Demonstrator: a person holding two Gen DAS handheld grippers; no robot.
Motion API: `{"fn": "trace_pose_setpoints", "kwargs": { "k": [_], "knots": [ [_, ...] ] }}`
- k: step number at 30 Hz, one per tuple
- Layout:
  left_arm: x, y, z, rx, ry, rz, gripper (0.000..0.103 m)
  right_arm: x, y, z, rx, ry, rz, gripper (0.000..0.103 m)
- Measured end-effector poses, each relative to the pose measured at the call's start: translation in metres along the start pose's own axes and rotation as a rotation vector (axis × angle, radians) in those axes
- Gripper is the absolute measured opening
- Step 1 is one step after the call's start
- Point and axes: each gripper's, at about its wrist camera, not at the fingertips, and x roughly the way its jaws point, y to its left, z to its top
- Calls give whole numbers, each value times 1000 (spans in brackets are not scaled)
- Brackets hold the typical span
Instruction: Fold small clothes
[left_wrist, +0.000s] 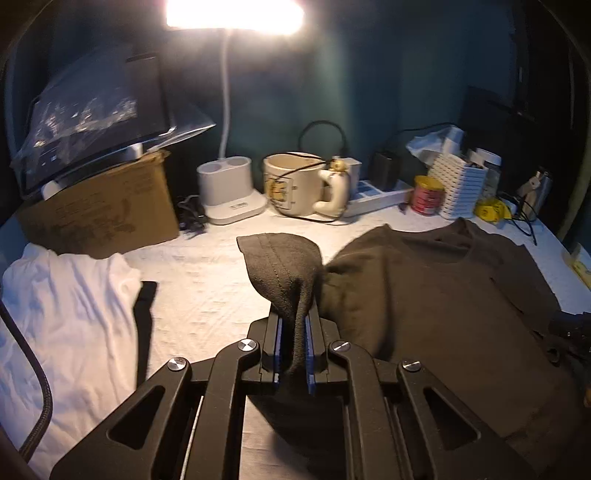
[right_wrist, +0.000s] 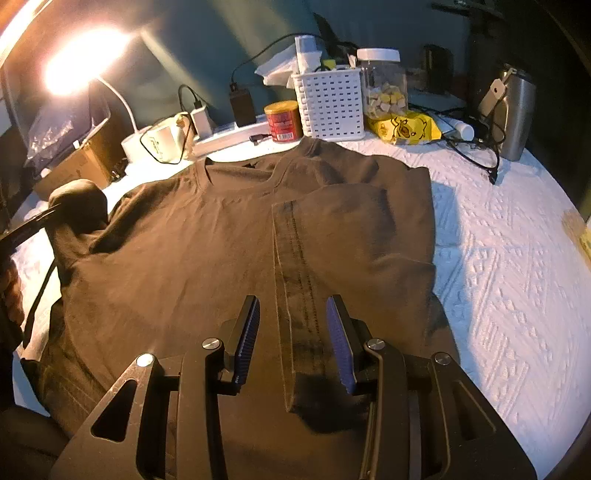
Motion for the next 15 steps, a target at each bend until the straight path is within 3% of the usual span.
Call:
{"fn": "trace_pose_setpoints", "kwargs": {
  "k": [7, 15],
  "knots": [
    [9, -51, 4, 83, 29, -82, 8, -11, -17, -6, 25, -26, 2, 40],
    [49, -101, -11, 140, 170, -167, 9, -25, -31, -12, 54, -61, -2, 40]
  ]
}}
